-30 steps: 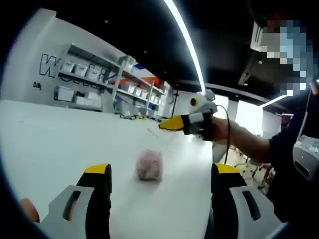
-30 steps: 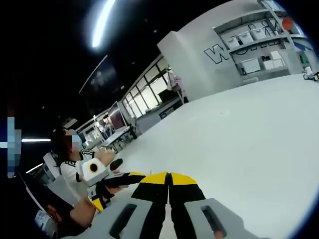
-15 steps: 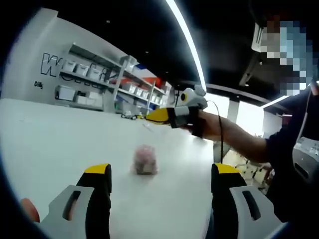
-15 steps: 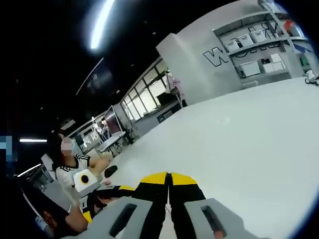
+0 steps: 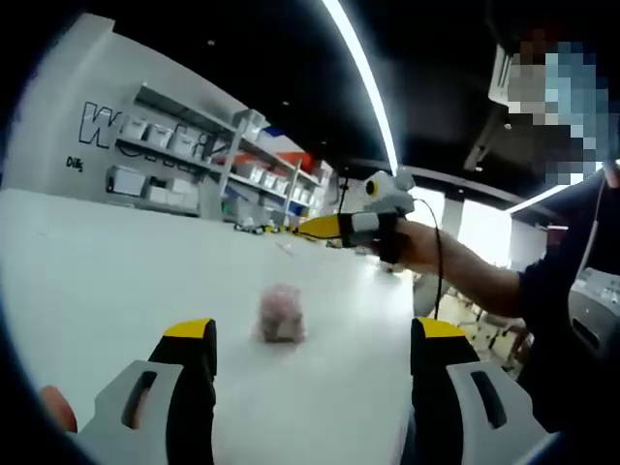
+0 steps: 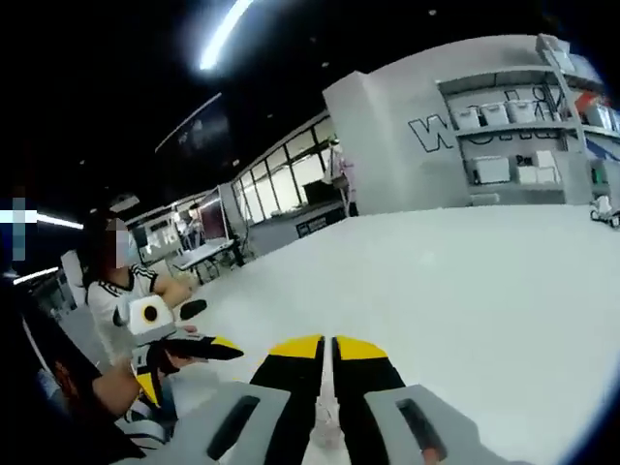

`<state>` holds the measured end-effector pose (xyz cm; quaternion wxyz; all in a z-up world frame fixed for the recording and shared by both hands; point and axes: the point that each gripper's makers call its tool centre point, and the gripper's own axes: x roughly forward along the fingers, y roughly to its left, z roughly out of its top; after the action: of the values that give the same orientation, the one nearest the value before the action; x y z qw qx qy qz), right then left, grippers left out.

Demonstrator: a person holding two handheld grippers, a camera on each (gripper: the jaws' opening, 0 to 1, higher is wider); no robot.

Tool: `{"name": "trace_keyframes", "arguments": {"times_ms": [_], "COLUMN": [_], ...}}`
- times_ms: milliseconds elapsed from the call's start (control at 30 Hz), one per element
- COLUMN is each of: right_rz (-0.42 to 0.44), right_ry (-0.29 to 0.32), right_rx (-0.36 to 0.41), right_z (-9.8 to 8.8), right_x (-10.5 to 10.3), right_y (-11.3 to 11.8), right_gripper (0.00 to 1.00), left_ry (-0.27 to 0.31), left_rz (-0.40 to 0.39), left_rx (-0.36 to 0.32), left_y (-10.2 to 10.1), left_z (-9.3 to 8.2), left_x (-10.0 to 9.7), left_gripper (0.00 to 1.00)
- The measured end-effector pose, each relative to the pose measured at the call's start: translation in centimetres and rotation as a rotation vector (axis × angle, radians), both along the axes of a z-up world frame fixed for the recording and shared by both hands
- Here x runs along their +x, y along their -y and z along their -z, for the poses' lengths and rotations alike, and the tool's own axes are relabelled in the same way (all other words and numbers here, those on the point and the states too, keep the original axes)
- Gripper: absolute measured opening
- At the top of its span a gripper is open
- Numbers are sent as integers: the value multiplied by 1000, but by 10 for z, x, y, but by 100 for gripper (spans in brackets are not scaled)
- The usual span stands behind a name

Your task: Open the resealable bag by pulling the two sides of the seal apart until the entire bag opening is separated and visibly accessible.

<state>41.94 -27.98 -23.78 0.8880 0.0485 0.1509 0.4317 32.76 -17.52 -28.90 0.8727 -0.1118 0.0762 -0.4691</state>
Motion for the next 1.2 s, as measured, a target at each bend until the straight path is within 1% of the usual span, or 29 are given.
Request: {"name": "trace_keyframes", "arguments": {"times_ms": [33, 67, 100, 167, 200, 300, 400, 600, 833, 1200], "right_rz": [0, 5, 6, -4, -9, -14, -17, -23, -28, -31], "right_ry": [-12, -7, -4, -1, -15, -40, -47, -53, -66, -85], "right_rx": [2, 10, 15, 11, 7, 4, 1, 2, -17, -14], "right_z": [2, 3, 5, 12, 18, 29, 35, 38, 48, 59], "right_x": [-3, -5, -7, -11, -13, -15, -17, -20, -23, -24], "right_y": [3, 8, 11, 17, 19, 22, 21, 19, 18, 17], "right_gripper": [29, 37, 37, 30, 29, 29, 29, 28, 27, 27], "left_ry": [0, 0, 1, 0, -2, -1, 1, -1, -3, -9], "left_rz": [1, 3, 4, 6, 7, 8, 7, 9, 9, 6], "left_rx": [0, -1, -2, -2, 0, 3, 8, 7, 10, 17], "left_y": [0, 1, 1, 2, 3, 5, 5, 5, 6, 5], "left_z": [0, -1, -1, -2, -2, -2, -3, -4, -2, 2], "left_x": [0, -1, -1, -1, -1, -2, -3, -3, -2, -1], "left_gripper": [82, 82, 82, 81, 81, 81, 81, 81, 81, 81]}}
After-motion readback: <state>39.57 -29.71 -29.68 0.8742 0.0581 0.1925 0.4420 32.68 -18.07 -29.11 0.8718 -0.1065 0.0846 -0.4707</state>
